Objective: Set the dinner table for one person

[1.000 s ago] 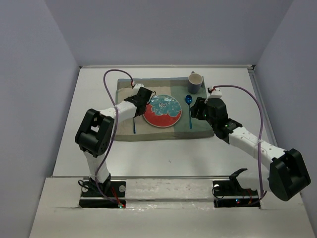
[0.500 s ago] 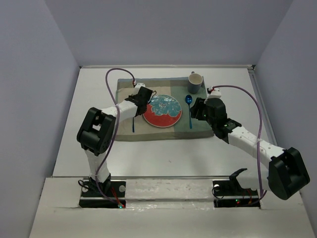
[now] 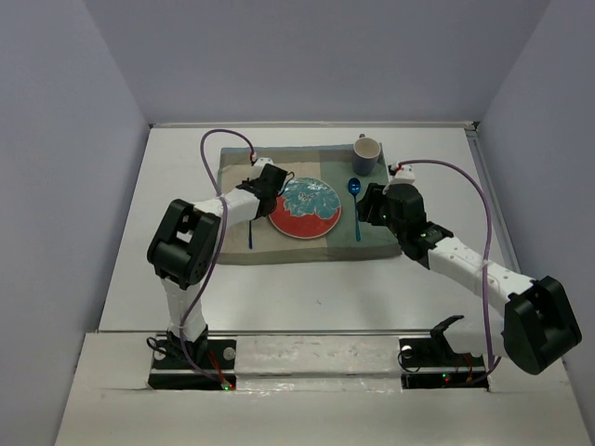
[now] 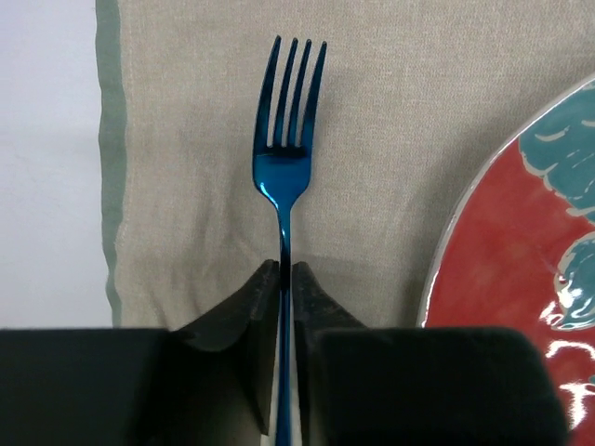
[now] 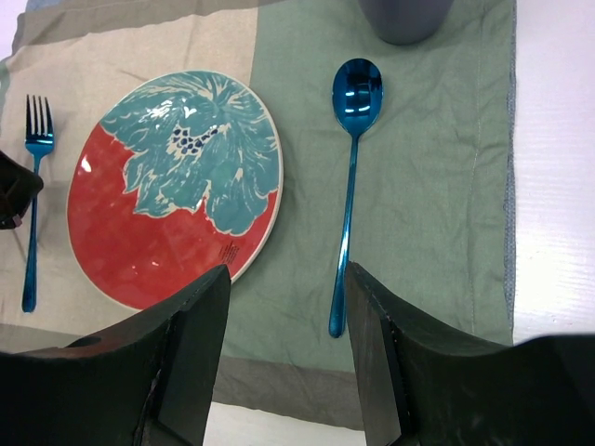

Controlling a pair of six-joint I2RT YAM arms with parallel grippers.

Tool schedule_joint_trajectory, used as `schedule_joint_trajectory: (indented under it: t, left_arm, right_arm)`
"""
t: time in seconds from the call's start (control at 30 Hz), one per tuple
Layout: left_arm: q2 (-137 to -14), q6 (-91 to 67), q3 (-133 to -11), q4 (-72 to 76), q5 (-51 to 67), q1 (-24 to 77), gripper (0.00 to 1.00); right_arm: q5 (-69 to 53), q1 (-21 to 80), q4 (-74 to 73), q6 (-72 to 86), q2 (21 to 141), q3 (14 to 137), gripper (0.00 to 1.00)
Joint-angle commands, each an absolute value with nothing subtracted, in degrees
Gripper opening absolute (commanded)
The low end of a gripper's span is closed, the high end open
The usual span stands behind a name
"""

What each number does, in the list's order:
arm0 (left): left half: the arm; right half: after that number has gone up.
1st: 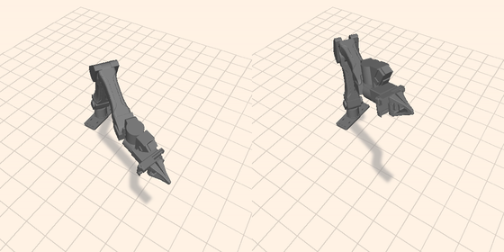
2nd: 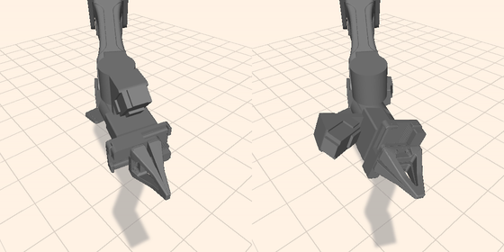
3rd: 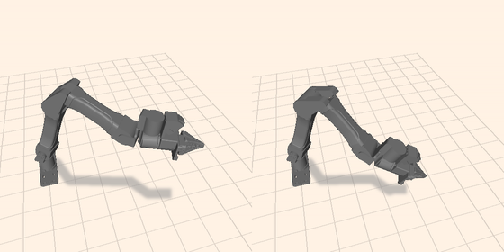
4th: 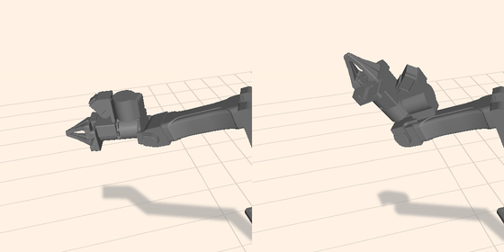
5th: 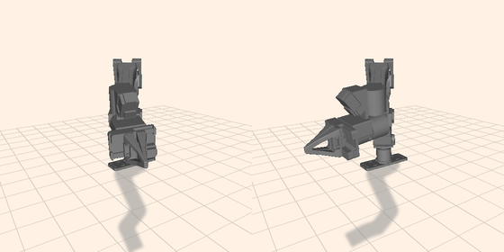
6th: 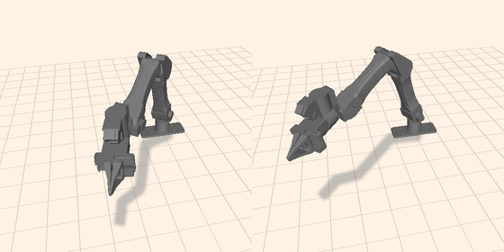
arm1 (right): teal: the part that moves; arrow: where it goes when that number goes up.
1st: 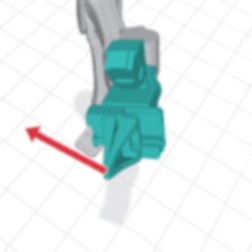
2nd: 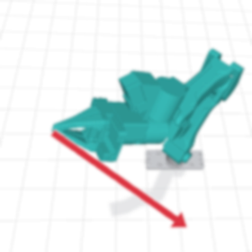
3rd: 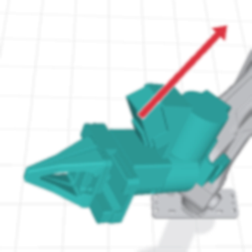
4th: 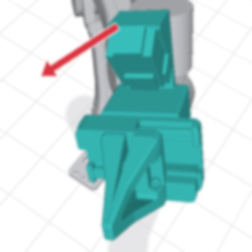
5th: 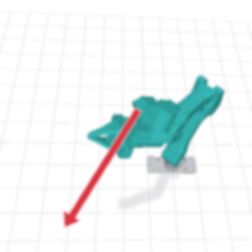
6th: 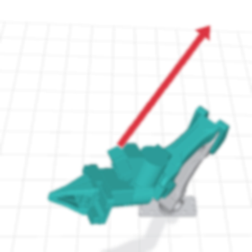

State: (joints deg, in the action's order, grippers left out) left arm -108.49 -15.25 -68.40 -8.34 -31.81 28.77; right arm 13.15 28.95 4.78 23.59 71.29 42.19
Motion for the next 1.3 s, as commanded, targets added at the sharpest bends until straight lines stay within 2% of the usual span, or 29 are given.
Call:
schedule_joint_trajectory:
  t: [0.0,0.07,0.13,0.23,0.37,0.43,0.6,0.67,0.77,0.8,0.83,0.87,1.07,1.27]
  left_arm:
    - [-105.0,-15.6,-69.6,-7.2,-34.7,28.9,0.27]
    - [-104.1,-15.6,-69.8,-7.9,-34.9,28.9,0.43]
    - [-102.8,-16.0,-70.5,-9.5,-35.8,29.0,0.72]
    - [-99.3,-16.3,-70.8,-10.7,-35.9,29.8,0.89]
    - [-88.9,-15.7,-70.6,-10.4,-35.4,31.6,0.91]
    - [-82.9,-14.2,-68.5,-8.5,-33.7,32.4,0.99]
    - [-56.6,-12.3,-58.5,-2.3,-33.1,32.5,0.99]
    - [-51.6,-10.6,-54.9,-3.5,-36.7,32.4,0.99]
    - [-43.2,-9.9,-51.3,-5.4,-38.9,32.4,0.99]
    - [-41.6,-10.6,-49.4,-5.8,-39.2,32.3,0.99]
    - [-38.8,-11.0,-48.9,-6.1,-39.2,32.4,0.99]
    - [-37.5,-11.2,-48.6,-6.3,-37.7,32.3,0.99]
    - [-31.3,-11.7,-50.0,-3.3,-33.1,32.4,0.99]
    - [-26.2,-11.0,-45.7,2.7,-27.8,32.4,0.99]
  right_arm:
    - [13.2,28.8,8.1,23.6,71.5,42.3,0.58]
    - [13.2,28.8,8.2,23.6,71.5,42.3,0.58]
    - [13.5,28.8,8.2,23.5,71.5,42.3,0.58]
    - [13.9,28.8,8.3,23.4,71.4,42.2,0.58]
    - [14.7,28.8,9.0,23.2,69.3,41.0,0.57]
    - [14.9,28.8,9.9,23.1,68.1,40.5,0.57]
    - [14.3,28.8,11.5,23.6,62.9,38.4,0.55]
    - [12.8,28.8,12.8,23.8,59.2,37.2,0.57]
    - [12.0,28.8,14.1,23.6,54.9,36.0,0.66]
    - [11.7,28.8,13.5,23.6,51.8,36.3,0.74]
    - [11.5,28.8,13.0,23.9,50.1,36.8,0.91]
    - [10.8,28.8,12.1,24.3,48.5,37.5,0.99]
    - [11.9,28.8,6.7,24.3,33.8,42.5,1.0]
    - [17.7,28.8,6.4,22.9,26.0,39.2,1.0]
